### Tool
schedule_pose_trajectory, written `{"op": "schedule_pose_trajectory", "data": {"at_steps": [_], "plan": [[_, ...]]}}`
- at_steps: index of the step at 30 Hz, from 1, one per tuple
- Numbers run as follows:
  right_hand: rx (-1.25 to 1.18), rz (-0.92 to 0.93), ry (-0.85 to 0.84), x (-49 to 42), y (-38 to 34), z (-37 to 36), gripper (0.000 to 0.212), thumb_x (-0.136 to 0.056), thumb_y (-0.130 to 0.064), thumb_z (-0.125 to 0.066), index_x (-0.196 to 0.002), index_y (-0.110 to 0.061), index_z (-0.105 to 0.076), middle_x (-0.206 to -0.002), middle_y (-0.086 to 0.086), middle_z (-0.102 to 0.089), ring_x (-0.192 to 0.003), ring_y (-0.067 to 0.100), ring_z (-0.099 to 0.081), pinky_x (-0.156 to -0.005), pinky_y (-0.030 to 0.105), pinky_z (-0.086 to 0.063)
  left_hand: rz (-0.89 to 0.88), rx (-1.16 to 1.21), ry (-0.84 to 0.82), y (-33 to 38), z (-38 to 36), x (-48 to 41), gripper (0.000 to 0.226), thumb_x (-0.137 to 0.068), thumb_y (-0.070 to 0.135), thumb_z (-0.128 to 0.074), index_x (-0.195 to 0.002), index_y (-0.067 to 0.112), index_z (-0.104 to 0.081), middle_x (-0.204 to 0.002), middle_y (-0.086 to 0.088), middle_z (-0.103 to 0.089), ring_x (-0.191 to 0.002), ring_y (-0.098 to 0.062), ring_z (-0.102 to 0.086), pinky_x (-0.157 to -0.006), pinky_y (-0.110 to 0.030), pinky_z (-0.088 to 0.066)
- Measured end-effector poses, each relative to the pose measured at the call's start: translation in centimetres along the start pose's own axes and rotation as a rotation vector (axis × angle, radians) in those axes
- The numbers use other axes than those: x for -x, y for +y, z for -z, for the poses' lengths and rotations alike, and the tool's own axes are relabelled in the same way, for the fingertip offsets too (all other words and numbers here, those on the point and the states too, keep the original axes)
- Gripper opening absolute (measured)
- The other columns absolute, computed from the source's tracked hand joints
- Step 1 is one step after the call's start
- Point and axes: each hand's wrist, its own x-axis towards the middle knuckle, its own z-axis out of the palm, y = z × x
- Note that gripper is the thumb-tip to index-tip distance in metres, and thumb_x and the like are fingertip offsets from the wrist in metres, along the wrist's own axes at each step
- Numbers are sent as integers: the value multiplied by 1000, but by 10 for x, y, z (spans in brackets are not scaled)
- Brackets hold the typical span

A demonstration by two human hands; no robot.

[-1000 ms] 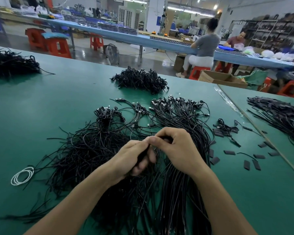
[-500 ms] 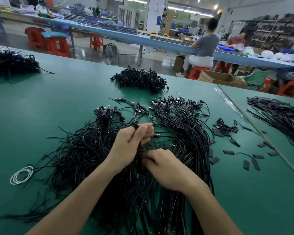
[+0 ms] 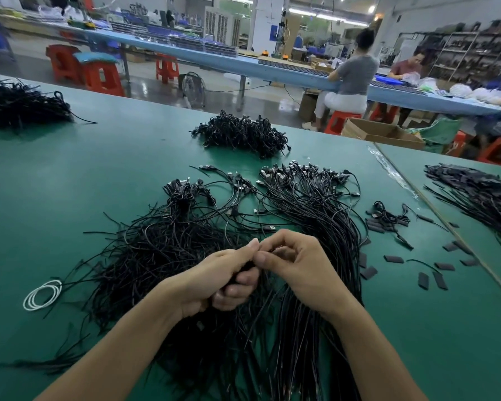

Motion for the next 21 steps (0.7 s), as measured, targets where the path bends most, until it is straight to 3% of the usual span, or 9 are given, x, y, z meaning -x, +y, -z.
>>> {"op": "schedule_pose_trajectory", "data": {"at_steps": [2, 4, 9, 11, 13, 15, 18, 21], "plan": [[-76, -33, -82, 1, 3, -1, 9, -84, -28, -74, -79, -26, -66, -73, -5, -66, -70, 14, -58, -68, 29, -48, -12, 105, -81, -3, 5, 1, 54, -91, 63, -47, -56, 23, -42, -47, 3, -41, -33, -5, -34, -32, -15, -28], [10, -31, -78, -1, 4, -1, 13, -91, -23, -71, -80, -25, -63, -73, -8, -64, -70, 13, -56, -66, 28, -48, -31, 139, -45, -5, 5, 1, 53, -91, 61, -50, -55, 23, -40, -52, -1, -48, -36, -8, -41, -36, -16, -33], [246, -39, 40, -5, 2, -7, 15, -95, -22, -67, -82, -22, -59, -70, -11, -66, -60, 0, -56, -61, 18, -45, -118, -76, 359, -12, -6, -14, 61, -101, 51, -43, -50, 18, -43, -56, -4, -46, -49, -16, -41, -48, -23, -35], [285, -1, 90, -5, 0, -13, 15, -94, -22, -67, -82, -24, -58, -72, -15, -68, -66, -1, -61, -63, 14, -46, -119, -22, 457, -13, -9, -17, 52, -102, 44, -46, -65, 8, -56, -67, -12, -47, -58, -21, -47, -54, -28, -42], [259, 42, 131, -6, -3, -20, 14, -94, -22, -68, -82, -23, -59, -73, -12, -69, -70, 2, -64, -64, 15, -48, -76, 187, 367, -11, -12, -16, 44, -101, 42, -45, -85, 8, -69, -82, -16, -59, -73, -26, -60, -61, -35, -56], [233, 81, 155, -8, -4, -24, 15, -93, -22, -69, -81, -24, -60, -74, -10, -69, -68, 4, -64, -62, 15, -49, -12, 304, 199, -8, -11, -13, 51, -99, 46, -38, -90, 14, -76, -85, -13, -68, -75, -25, -68, -61, -39, -60], [218, 74, 162, -15, -6, -24, 17, -90, -23, -72, -78, -27, -61, -72, -9, -68, -60, 5, -61, -53, 15, -45, 56, 316, 167, -8, -7, -14, 59, -97, 57, -35, -79, 13, -71, -67, -9, -61, -48, -16, -52, -34, -19, -38], [243, 34, 131, -19, -1, -18, 12, -93, -32, -68, -81, -30, -63, -69, -12, -67, -60, 1, -61, -57, 12, -44, 57, 293, 316, -11, -1, -16, 61, -97, 63, -40, -67, 15, -62, -53, 0, -42, -37, -8, -27, -32, -12, -19]]}}
